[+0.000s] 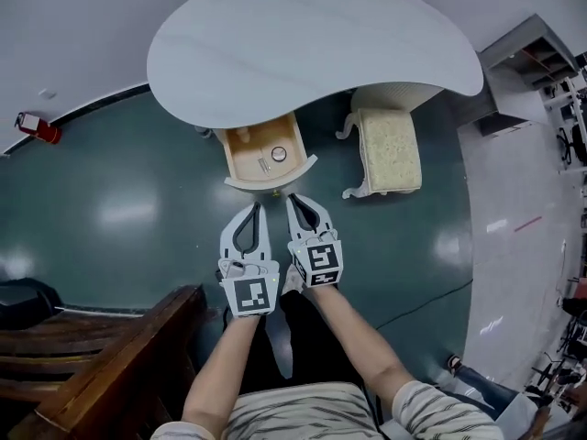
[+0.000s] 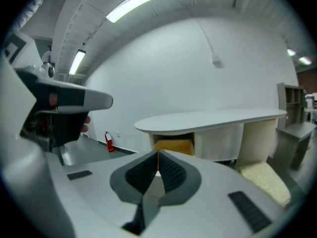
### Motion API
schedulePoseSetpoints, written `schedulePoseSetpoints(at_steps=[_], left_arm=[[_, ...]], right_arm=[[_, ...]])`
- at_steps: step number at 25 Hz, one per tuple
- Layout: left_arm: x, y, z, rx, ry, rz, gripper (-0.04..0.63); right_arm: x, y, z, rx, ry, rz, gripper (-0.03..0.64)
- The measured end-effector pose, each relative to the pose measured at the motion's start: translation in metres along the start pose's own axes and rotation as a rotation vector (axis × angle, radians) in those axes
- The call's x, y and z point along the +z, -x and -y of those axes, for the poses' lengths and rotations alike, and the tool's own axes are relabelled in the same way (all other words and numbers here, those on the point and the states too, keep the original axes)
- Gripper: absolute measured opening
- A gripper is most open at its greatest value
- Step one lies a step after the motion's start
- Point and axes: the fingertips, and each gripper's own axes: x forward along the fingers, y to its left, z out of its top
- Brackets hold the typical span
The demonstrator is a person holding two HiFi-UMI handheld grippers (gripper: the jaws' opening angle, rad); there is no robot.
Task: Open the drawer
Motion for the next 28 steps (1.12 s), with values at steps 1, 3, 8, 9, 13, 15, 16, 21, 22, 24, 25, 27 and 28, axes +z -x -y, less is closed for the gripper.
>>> schedulePoseSetpoints(at_steps=[1, 3, 8, 9, 13, 15, 16, 21, 22, 24, 25, 27, 28], left_arm=[[0.003, 0.002, -0.001, 0.003, 0.013, -0.003, 0.005], [0.010, 0.004, -0.003, 0.007, 0.031, -0.015, 0.005], [0.042, 0.004, -0.005, -0.015, -0.028, 0.020, 0.005], [0.048, 0.005, -0.006, -0.017, -0.035, 0.026, 0.005], [0.068, 0.011, -0.012, -0.006, -0.003, 0.039, 0.005], [0.079, 0.017, -0.015, 0.006, 0.025, 0.042, 0.005], [0.086, 0.021, -0.017, 0.011, 0.036, 0.045, 0.005], [0.118, 0.035, -0.021, 0.005, 0.027, 0.047, 0.005], [0.125, 0.037, -0.022, 0.004, 0.017, 0.047, 0.005], [0.144, 0.041, -0.022, -0.007, -0.016, 0.057, 0.005], [0.153, 0.042, -0.022, -0.015, -0.026, 0.066, 0.005], [0.165, 0.043, -0.024, -0.024, -0.024, 0.074, 0.005], [0.169, 0.045, -0.026, -0.024, -0.013, 0.074, 0.005]], right_arm=[[0.009, 0.004, -0.002, 0.003, 0.006, 0.004, 0.015], [0.029, 0.007, -0.006, 0.002, 0.009, 0.016, 0.014], [0.076, 0.019, -0.011, -0.007, -0.007, 0.051, 0.013], [0.082, 0.022, -0.013, -0.004, -0.008, 0.053, 0.013], [0.104, 0.036, -0.023, 0.006, -0.023, 0.063, 0.014], [0.121, 0.045, -0.028, 0.015, -0.025, 0.080, 0.014], [0.131, 0.049, -0.032, 0.022, -0.025, 0.092, 0.014], [0.185, 0.070, -0.044, 0.058, -0.030, 0.161, 0.014], [0.196, 0.074, -0.045, 0.056, -0.027, 0.178, 0.014], [0.218, 0.081, -0.046, 0.050, -0.013, 0.209, 0.014], [0.228, 0.084, -0.045, 0.047, -0.007, 0.221, 0.014], [0.245, 0.089, -0.044, 0.043, -0.007, 0.238, 0.014], [0.252, 0.093, -0.044, 0.046, -0.010, 0.244, 0.014]])
